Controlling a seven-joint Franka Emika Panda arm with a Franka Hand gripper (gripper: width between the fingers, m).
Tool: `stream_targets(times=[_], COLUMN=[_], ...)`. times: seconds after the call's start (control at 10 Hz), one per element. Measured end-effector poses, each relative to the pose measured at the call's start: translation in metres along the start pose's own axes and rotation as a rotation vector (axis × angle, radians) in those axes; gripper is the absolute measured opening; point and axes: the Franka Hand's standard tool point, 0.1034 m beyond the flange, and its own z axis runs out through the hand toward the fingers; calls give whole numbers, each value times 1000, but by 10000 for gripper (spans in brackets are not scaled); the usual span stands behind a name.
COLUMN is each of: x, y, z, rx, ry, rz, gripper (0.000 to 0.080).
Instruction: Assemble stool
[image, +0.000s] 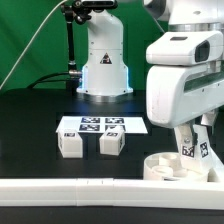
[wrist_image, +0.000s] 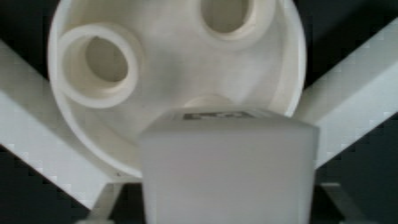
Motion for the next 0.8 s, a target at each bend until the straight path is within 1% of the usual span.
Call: stream_targets(times=[0.1, 0.3, 0.4, 0.6, 0.8], x=[-1, -2, -2, 0, 0], y=[2, 3, 1, -5, -5], z=[0, 0, 0, 1, 0], rx=[18, 35, 38, 19, 24], ry=[10, 18, 33, 87, 97], rz=[169, 440, 575, 826, 921], gripper=[338, 338, 338, 338, 338])
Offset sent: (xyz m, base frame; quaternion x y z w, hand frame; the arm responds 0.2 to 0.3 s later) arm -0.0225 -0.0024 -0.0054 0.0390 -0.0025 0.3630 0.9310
